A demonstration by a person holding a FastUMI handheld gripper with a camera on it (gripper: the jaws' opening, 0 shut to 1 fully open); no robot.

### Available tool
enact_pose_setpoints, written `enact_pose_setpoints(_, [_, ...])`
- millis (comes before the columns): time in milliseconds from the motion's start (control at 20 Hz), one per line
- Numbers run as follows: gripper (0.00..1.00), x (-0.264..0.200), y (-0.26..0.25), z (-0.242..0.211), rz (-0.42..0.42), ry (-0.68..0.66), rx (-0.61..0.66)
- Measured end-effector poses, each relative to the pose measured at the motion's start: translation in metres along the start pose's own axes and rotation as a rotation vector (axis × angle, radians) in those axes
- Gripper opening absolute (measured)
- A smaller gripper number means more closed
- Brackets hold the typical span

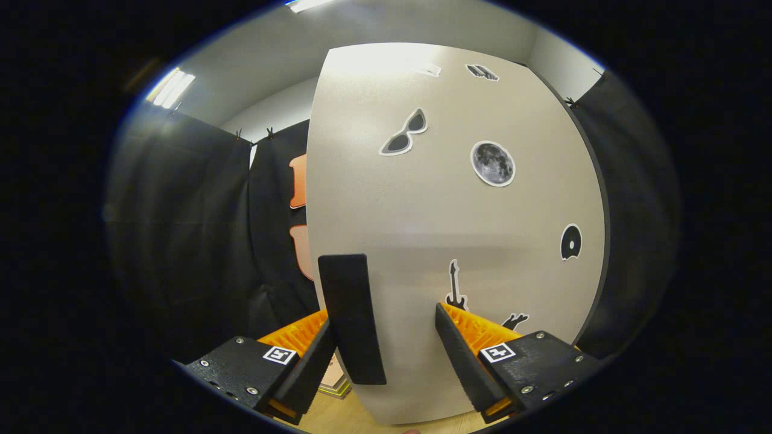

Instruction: Open the shoe cabinet door, grab the shoes and put them into the shoe cabinet, then close the shoe cabinet door.

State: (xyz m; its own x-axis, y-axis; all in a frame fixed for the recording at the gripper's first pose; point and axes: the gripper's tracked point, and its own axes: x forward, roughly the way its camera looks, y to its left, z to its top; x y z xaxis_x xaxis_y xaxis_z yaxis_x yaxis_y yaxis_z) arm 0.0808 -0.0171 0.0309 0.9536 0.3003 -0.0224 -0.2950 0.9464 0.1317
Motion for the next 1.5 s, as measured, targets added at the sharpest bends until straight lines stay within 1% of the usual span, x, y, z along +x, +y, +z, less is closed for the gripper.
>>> enact_pose_setpoints(100, [0.95,0.004,-0.002,0.0,-0.017,0.0,-0.025])
enact_pose_setpoints(600, [0.96,0.014,-0.004,0.0,-0.083,0.001,-0.042])
enact_pose_setpoints(750, [0.96,0.013,-0.003,-0.005,-0.088,0.029,-0.03])
enact_pose_setpoints(900, [0.96,0.005,-0.002,0.007,-0.088,-0.004,-0.011])
enact_pose_setpoints(1050, [0.96,-0.008,-0.003,0.012,-0.087,-0.001,-0.011])
enact_pose_setpoints(1300, [0.95,-0.041,-0.013,0.031,-0.132,-0.025,-0.029])
enact_pose_setpoints(1500, [0.96,-0.097,-0.021,0.048,-0.159,-0.03,-0.037])
